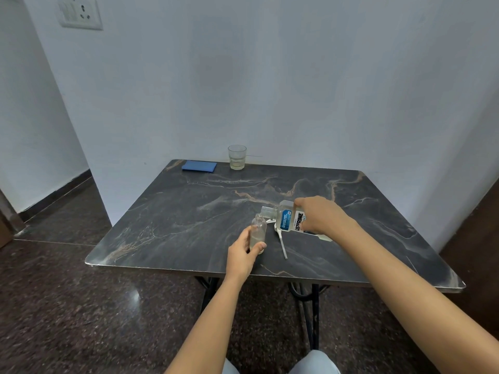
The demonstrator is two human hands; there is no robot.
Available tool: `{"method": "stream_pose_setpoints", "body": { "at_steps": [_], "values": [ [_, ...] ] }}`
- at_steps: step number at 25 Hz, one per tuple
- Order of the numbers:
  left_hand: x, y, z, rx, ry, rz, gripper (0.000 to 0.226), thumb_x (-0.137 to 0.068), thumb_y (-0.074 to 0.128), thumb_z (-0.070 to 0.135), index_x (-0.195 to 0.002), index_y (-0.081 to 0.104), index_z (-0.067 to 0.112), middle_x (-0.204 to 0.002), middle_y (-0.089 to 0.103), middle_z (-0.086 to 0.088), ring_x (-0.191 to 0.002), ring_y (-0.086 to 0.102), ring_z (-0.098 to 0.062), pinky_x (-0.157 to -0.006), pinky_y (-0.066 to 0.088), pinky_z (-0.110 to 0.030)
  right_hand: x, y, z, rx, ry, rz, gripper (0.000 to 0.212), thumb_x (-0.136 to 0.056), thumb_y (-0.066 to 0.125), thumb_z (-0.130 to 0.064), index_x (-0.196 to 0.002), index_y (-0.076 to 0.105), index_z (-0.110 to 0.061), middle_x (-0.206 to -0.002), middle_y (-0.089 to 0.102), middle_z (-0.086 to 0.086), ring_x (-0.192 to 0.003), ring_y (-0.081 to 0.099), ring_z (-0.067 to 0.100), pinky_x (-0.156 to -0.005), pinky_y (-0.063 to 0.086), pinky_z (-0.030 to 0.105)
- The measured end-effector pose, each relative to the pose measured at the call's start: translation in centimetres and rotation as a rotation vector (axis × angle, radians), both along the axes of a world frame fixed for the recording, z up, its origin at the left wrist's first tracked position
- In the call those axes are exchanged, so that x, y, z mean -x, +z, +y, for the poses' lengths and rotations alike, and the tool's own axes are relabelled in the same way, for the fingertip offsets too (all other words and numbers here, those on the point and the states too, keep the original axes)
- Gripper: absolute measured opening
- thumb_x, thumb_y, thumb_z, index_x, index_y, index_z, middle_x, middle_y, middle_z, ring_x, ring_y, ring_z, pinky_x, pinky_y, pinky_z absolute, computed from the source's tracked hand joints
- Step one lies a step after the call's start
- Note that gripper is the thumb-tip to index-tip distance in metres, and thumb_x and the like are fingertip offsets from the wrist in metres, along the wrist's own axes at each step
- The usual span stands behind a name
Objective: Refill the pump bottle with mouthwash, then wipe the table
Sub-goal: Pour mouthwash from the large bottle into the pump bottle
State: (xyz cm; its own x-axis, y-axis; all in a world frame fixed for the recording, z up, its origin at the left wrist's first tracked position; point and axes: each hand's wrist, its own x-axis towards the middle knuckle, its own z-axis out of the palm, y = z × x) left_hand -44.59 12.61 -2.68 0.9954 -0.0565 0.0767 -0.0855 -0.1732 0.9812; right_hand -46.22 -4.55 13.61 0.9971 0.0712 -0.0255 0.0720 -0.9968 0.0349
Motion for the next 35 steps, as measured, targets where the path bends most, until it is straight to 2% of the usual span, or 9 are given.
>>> {"method": "stream_pose_setpoints", "body": {
  "at_steps": [4,10,14,17,21,26,31,35],
  "values": [
    [-0.1,0.0,0.0,0.002,-0.002,0.005,0.055,-0.088,0.067,0.017,-0.139,0.046,0.023,-0.124,0.053,0.015,-0.115,0.05,0.0,-0.096,0.039,-0.014,0.1,0.1,0.1,-0.001,0.006,0.003,0.046,-0.084,0.063,-0.021,-0.128,0.05,-0.024,-0.121,0.064,0.004,-0.107,0.062,0.024,-0.09,0.053,0.04],
    [-0.1,0.0,0.0,-0.004,0.003,0.007,0.056,-0.088,0.066,0.017,-0.14,0.044,0.021,-0.127,0.054,0.012,-0.112,0.049,0.003,-0.088,0.038,-0.005,0.2,0.4,0.1,0.012,0.01,0.005,0.046,-0.084,0.061,-0.019,-0.129,0.05,-0.023,-0.121,0.063,0.004,-0.107,0.061,0.024,-0.088,0.052,0.04],
    [-0.1,0.0,0.0,-0.006,0.004,0.011,0.059,-0.088,0.066,0.019,-0.142,0.042,0.02,-0.133,0.053,0.007,-0.113,0.047,0.002,-0.093,0.038,-0.011,0.2,0.4,0.2,0.0,0.009,0.003,0.047,-0.084,0.062,-0.019,-0.13,0.05,-0.024,-0.122,0.063,0.004,-0.107,0.062,0.024,-0.089,0.053,0.04],
    [-0.2,-0.1,0.0,-0.007,0.005,0.008,0.059,-0.088,0.067,0.019,-0.142,0.042,0.02,-0.135,0.054,0.005,-0.113,0.048,0.002,-0.089,0.038,-0.007,0.2,0.4,0.2,-0.005,0.007,0.008,0.048,-0.084,0.063,-0.02,-0.13,0.05,-0.024,-0.123,0.063,0.004,-0.109,0.062,0.023,-0.091,0.053,0.041],
    [-0.3,-0.4,0.0,0.01,0.004,0.006,0.059,-0.088,0.067,0.018,-0.142,0.042,0.02,-0.134,0.054,0.006,-0.112,0.051,0.002,-0.082,0.041,-0.002,0.3,0.6,0.3,0.009,0.007,0.007,0.048,-0.084,0.061,-0.017,-0.13,0.05,-0.023,-0.122,0.063,0.005,-0.108,0.061,0.025,-0.089,0.052,0.04],
    [-0.3,-0.4,0.0,0.021,-0.001,0.005,0.061,-0.088,0.067,0.019,-0.143,0.04,0.018,-0.127,0.051,0.014,-0.113,0.049,0.003,-0.083,0.04,-0.002,0.5,0.8,0.5,0.014,0.002,0.014,0.048,-0.085,0.059,-0.015,-0.131,0.049,-0.022,-0.123,0.062,0.006,-0.109,0.061,0.025,-0.089,0.051,0.041],
    [-0.5,-0.7,0.0,0.025,-0.007,-0.001,0.056,-0.088,0.068,0.019,-0.139,0.045,0.022,-0.123,0.053,0.018,-0.116,0.053,0.0,-0.095,0.041,-0.013,0.6,0.9,0.5,0.017,0.004,0.019,0.047,-0.085,0.059,-0.016,-0.131,0.049,-0.022,-0.124,0.062,0.006,-0.109,0.061,0.025,-0.09,0.051,0.041],
    [-0.5,-1.0,0.0,0.04,-0.011,-0.013,0.051,-0.087,0.068,0.019,-0.135,0.048,0.026,-0.12,0.059,0.017,-0.105,0.055,0.012,-0.088,0.043,-0.009,0.5,1.0,0.5,0.035,0.003,0.012,0.045,-0.085,0.058,-0.016,-0.129,0.051,-0.022,-0.122,0.063,0.006,-0.109,0.06,0.026,-0.088,0.049,0.041]
  ]
}}
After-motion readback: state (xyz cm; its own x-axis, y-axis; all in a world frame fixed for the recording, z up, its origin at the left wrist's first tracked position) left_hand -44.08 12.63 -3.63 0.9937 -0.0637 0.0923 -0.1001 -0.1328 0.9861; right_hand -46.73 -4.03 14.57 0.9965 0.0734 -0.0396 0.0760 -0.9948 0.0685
